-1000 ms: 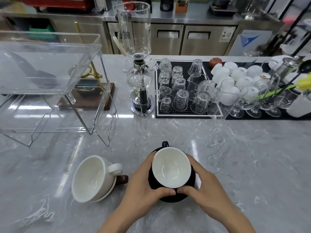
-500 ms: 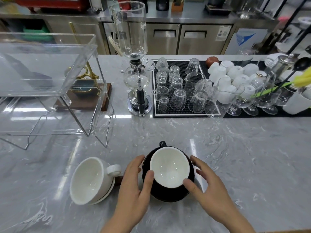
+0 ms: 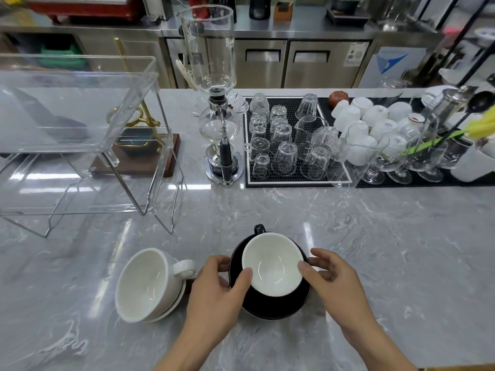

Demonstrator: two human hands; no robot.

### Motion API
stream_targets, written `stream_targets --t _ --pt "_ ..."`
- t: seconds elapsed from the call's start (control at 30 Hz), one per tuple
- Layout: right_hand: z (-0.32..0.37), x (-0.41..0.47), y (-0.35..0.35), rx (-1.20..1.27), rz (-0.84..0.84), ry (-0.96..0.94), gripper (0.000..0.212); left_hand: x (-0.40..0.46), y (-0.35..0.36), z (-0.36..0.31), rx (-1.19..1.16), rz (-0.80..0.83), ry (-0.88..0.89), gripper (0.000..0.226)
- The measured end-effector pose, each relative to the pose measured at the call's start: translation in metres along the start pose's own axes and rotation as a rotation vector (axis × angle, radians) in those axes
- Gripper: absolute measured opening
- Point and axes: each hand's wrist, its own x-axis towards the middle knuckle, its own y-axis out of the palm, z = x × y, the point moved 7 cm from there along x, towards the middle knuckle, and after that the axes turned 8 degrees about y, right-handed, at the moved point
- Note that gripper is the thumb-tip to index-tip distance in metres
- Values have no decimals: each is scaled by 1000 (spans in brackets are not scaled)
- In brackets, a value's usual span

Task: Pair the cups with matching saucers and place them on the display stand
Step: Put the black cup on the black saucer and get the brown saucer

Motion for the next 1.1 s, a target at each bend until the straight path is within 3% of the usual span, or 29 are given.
stream_targets --t 0.3,0.6,1.1 --pt "0 3 -2 105 34 68 44 0 6 2 -218 -25 -149 51" --pt "13 2 -22 198 7 30 37 3 12 -15 -330 -30 -116 70" --pt "-18 -4 -132 235 -171 27 29 0 112 -55 -219 194 -38 55"
